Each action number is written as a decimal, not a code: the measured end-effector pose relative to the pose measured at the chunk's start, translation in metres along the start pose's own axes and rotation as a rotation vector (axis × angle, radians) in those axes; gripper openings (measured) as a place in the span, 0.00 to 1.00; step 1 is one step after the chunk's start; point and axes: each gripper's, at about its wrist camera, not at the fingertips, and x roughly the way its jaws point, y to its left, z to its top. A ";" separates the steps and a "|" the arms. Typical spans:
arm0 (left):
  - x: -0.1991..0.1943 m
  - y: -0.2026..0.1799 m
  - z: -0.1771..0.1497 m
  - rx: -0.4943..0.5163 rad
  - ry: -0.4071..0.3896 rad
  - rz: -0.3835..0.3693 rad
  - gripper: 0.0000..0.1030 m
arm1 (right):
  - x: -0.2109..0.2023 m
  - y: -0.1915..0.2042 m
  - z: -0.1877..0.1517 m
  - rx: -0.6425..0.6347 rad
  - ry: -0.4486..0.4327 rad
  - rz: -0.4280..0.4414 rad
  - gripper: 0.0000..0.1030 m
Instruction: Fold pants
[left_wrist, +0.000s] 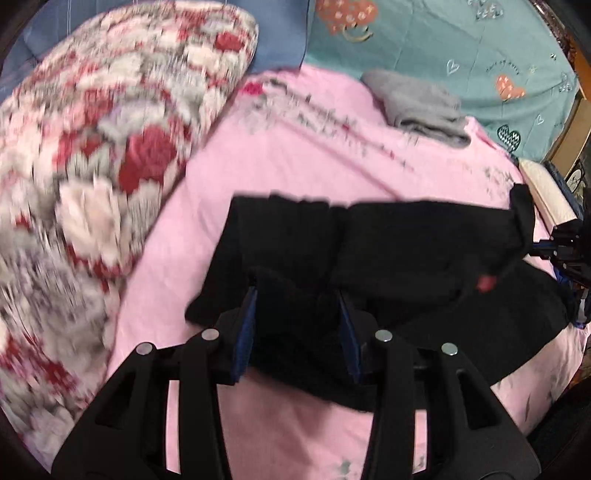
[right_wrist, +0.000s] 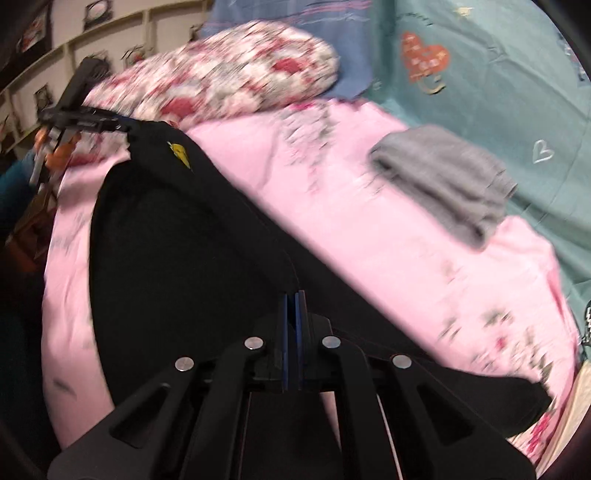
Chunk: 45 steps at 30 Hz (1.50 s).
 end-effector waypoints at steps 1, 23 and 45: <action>0.002 0.002 -0.005 -0.006 0.004 -0.004 0.41 | 0.005 0.008 -0.007 -0.014 0.019 0.006 0.03; -0.018 0.044 0.006 -0.118 -0.044 0.009 0.41 | 0.018 0.080 -0.025 -0.019 0.049 0.247 0.03; -0.064 0.064 -0.022 -0.285 -0.149 -0.040 0.77 | 0.019 0.164 0.046 -0.272 -0.069 0.247 0.59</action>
